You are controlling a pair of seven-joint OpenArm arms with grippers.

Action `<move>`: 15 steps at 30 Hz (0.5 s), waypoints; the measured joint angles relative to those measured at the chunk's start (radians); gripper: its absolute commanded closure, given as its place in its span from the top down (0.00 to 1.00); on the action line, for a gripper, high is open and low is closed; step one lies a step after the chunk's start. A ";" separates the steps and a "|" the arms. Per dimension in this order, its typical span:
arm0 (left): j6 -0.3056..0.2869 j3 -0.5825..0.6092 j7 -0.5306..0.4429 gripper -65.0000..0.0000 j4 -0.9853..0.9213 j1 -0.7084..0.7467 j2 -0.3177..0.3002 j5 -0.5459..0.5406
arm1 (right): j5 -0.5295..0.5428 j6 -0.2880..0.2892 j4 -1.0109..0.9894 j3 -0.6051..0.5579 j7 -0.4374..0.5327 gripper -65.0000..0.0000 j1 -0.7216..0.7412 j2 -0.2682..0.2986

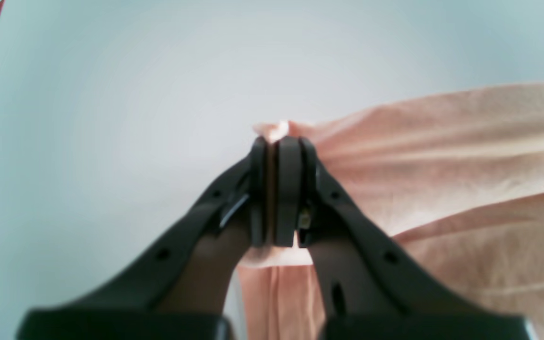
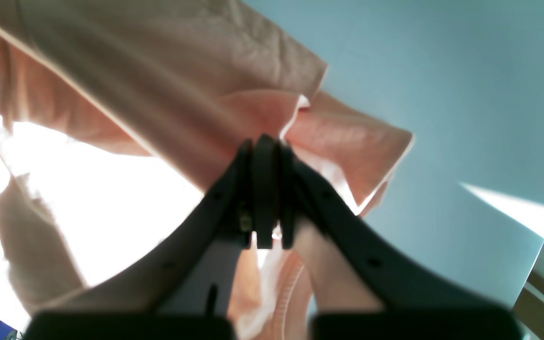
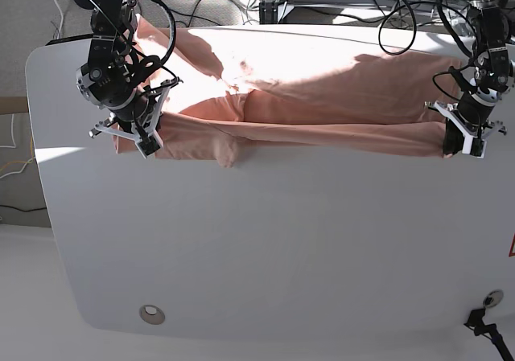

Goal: Fold the T-shirt properly
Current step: 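Lift the held edge with both grippers and fold it over the shirt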

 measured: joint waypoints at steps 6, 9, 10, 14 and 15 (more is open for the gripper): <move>-0.010 0.007 -0.003 0.00 0.000 0.027 -0.042 -0.005 | 0.008 0.001 0.000 -0.001 0.006 0.00 -0.044 0.000; -0.002 0.008 0.041 0.00 0.000 0.032 -0.042 -0.003 | 0.012 0.000 0.000 -0.002 0.011 0.22 -0.058 -0.004; -0.002 0.008 0.082 0.00 0.000 0.030 -0.041 0.000 | 0.011 0.000 0.000 -0.002 0.011 0.31 -0.066 -0.003; -0.002 0.005 0.126 0.30 0.000 0.030 -0.066 0.004 | -0.007 0.000 -0.002 0.000 -0.008 0.53 -0.095 0.000; 0.007 0.004 0.126 0.36 0.001 0.030 -0.068 0.004 | -0.006 0.000 -0.002 -0.001 -0.008 0.54 -0.098 -0.001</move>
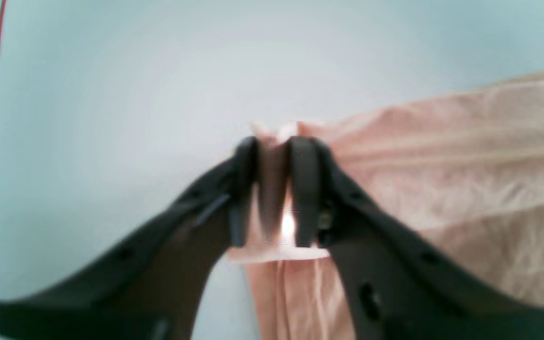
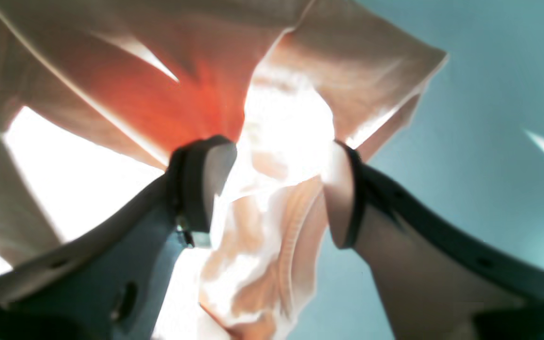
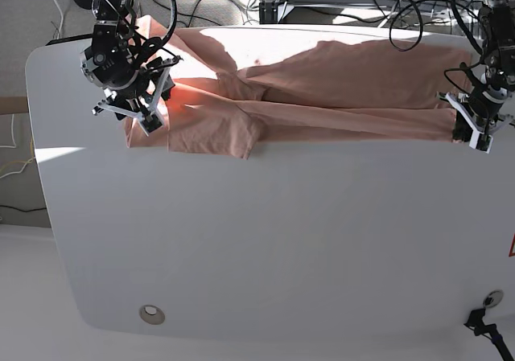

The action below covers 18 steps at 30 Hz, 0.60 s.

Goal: Fold the T-shirt properly
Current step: 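Lift the held edge with both grippers and fold it over the shirt, then release and regrasp the folded shirt edge with both grippers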

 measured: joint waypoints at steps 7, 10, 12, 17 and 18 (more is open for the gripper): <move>-0.003 -0.003 0.000 0.51 0.012 0.002 -0.005 0.069 | 0.002 0.000 0.000 0.000 0.007 0.54 -0.006 0.000; 0.000 -0.020 0.009 0.51 0.084 0.002 -0.015 0.078 | 0.002 0.000 0.002 0.001 0.003 0.54 0.016 0.000; -0.007 -0.039 0.000 0.51 0.127 -0.009 -0.016 0.066 | 0.002 0.000 0.001 0.001 0.001 0.54 0.060 0.000; -0.005 0.014 0.004 0.51 0.134 -0.058 0.013 0.072 | 0.017 -0.007 -0.024 0.006 0.005 0.54 0.175 -0.050; -0.010 0.030 0.000 0.51 0.134 -0.057 0.016 0.066 | 0.046 0.002 -0.052 0.000 0.008 0.54 0.194 -0.060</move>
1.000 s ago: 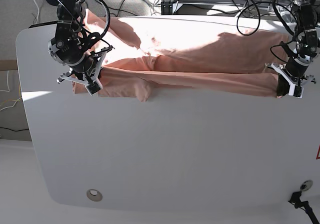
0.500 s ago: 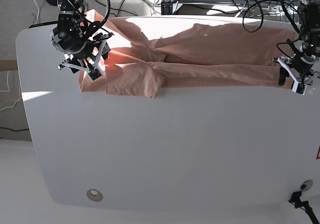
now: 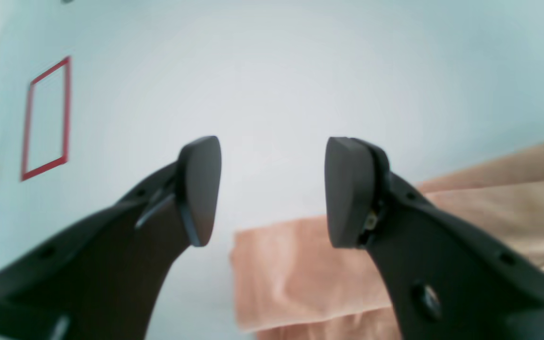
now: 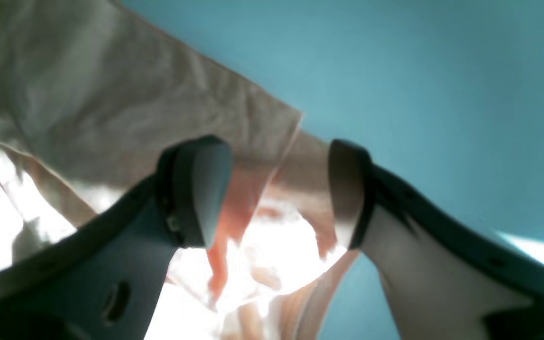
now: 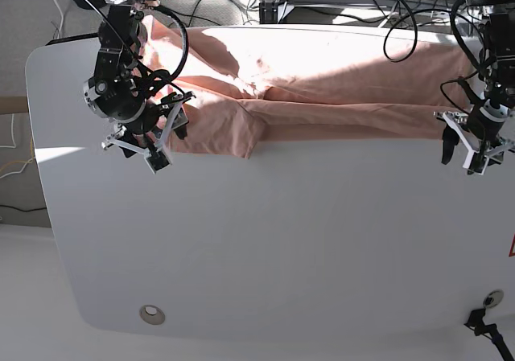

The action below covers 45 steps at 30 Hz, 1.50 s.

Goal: Fold the T-shirt properly
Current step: 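Release and regrasp the folded shirt edge with both grippers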

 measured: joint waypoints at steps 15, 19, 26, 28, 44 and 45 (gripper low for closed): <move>0.007 0.014 0.002 0.51 -0.039 0.053 0.048 0.016 | 0.009 -0.012 -0.315 0.084 0.115 0.54 0.060 -0.019; 0.007 0.014 0.005 0.51 -0.042 0.047 0.044 0.016 | 0.070 -0.012 -0.319 0.080 0.121 0.54 0.042 -0.023; 0.006 0.014 0.002 0.51 -0.042 0.047 0.048 0.016 | 0.142 -0.012 -0.319 0.077 0.127 0.54 0.021 -0.022; 0.007 0.014 0.001 0.51 -0.042 0.047 0.049 0.016 | 0.146 -0.012 -0.319 0.077 0.126 0.53 0.021 -0.023; 0.006 0.014 0.000 0.51 -0.043 0.047 0.050 0.016 | 0.312 -0.013 -0.269 0.003 0.106 0.00 -0.013 -0.017; 0.006 0.014 0.001 0.51 -0.043 0.047 0.050 0.016 | 0.346 -0.010 -0.237 0.000 0.111 0.00 -0.029 -0.017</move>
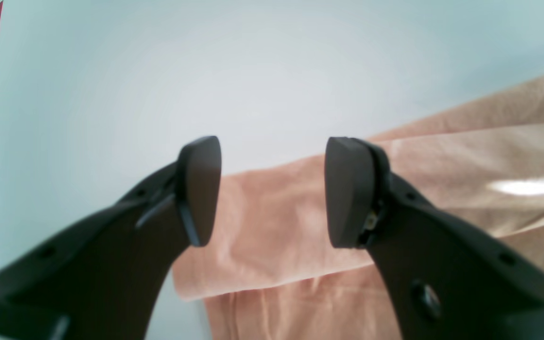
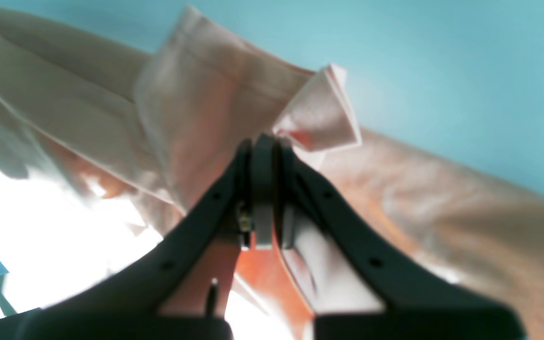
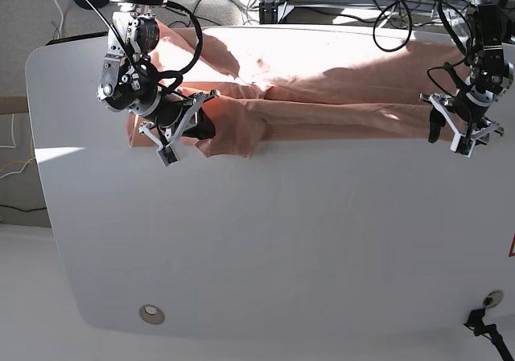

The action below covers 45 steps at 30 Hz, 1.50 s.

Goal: Fold the T-shirt properly
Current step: 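Release and regrasp the folded shirt edge with both grippers, then pull the folded strip toward the arm bases with both grippers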

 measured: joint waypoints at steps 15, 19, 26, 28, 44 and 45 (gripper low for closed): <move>0.000 0.000 0.003 0.51 -0.002 0.000 0.001 0.000 | 0.323 -0.003 0.241 -0.002 -0.120 0.00 -0.253 0.145; 0.000 0.001 0.003 0.51 -0.002 0.000 0.002 0.000 | 0.440 -0.010 0.241 -0.001 -0.121 0.00 -0.294 0.234; 0.000 0.001 -0.001 0.51 -0.035 -0.001 0.002 0.000 | 0.615 -0.010 0.241 -0.002 -0.272 0.00 -0.316 0.279; 0.000 0.001 0.006 0.51 -0.043 0.002 0.001 0.000 | 0.629 -0.010 0.241 -0.002 -0.285 0.00 -0.324 0.274; 0.000 0.001 0.005 0.51 -0.075 -0.040 0.003 -0.001 | 0.572 -0.009 0.229 0.004 -0.348 0.65 -0.154 0.248; 0.000 0.002 0.002 0.51 -0.075 -0.043 0.003 -0.001 | 0.526 -0.008 0.217 0.003 -0.335 0.65 -0.144 0.232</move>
